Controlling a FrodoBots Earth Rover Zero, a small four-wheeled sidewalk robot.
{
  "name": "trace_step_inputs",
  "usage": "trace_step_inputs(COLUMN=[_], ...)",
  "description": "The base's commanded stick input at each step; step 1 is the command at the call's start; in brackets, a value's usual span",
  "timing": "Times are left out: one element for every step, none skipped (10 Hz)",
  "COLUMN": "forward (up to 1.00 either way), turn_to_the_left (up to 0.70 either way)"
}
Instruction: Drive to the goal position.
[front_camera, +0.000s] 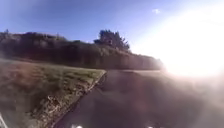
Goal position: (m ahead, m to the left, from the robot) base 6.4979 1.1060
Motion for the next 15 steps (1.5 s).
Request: trace_step_inputs(forward=[0.70, 0.70, 0.70, 0.70, 0.70, 0.70, 0.70, 0.70, 0.70, 0.70, 0.70, 0.70, 0.70, 0.70, 0.70], turn_to_the_left=[0.00, 0.00, 0.00, 0.00, 0.00, 0.00, 0.00, 0.00, 0.00, 0.00, 0.00, 0.00, 0.00, 0.00, 0.00])
